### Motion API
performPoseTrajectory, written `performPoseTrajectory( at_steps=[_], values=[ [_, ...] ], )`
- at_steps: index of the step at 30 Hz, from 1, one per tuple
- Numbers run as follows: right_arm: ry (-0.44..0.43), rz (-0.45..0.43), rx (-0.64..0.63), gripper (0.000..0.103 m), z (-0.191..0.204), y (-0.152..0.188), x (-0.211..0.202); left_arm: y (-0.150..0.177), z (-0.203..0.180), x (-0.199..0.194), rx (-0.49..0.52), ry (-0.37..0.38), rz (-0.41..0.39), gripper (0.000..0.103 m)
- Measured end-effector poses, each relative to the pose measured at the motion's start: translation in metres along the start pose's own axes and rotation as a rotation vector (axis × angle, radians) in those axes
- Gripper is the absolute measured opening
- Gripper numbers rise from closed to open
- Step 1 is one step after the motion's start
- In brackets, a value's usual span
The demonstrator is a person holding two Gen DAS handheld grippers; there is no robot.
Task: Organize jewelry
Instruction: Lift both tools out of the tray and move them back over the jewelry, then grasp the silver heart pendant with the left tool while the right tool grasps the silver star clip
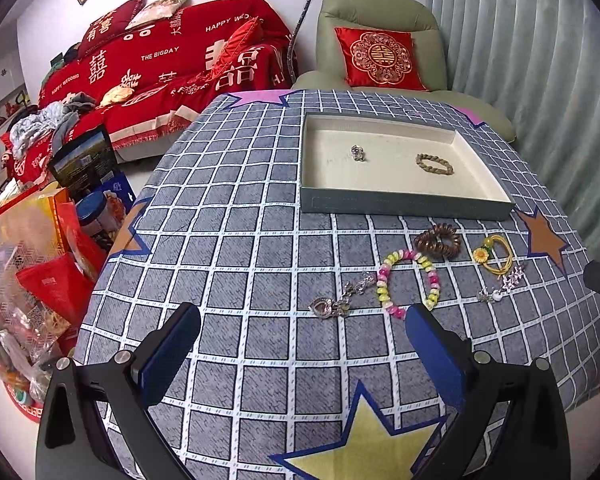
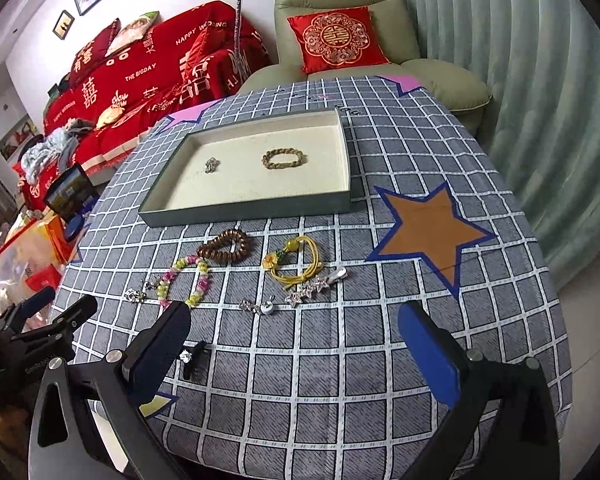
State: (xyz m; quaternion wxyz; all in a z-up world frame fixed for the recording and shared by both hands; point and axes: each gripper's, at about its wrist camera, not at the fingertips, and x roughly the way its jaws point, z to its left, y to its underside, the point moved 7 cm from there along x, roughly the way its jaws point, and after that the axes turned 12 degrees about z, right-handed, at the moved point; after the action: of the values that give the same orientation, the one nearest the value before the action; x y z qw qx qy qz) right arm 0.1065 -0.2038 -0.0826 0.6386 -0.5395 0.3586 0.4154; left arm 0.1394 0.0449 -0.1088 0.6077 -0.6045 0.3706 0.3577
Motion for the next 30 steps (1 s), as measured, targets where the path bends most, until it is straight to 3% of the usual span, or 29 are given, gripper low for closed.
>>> performPoseTrajectory(
  at_steps=[15, 30],
  values=[
    [-0.004, 0.026, 0.03, 0.103, -0.003, 0.005, 0.011, 0.007, 0.016, 0.01, 0.003, -0.014, 0.014, 0.103],
    [0.01, 0.077, 0.07, 0.103, -0.024, 0.02, 0.028, 0.013, 0.022, 0.041, 0.007, 0.021, 0.062, 0.103]
  ],
)
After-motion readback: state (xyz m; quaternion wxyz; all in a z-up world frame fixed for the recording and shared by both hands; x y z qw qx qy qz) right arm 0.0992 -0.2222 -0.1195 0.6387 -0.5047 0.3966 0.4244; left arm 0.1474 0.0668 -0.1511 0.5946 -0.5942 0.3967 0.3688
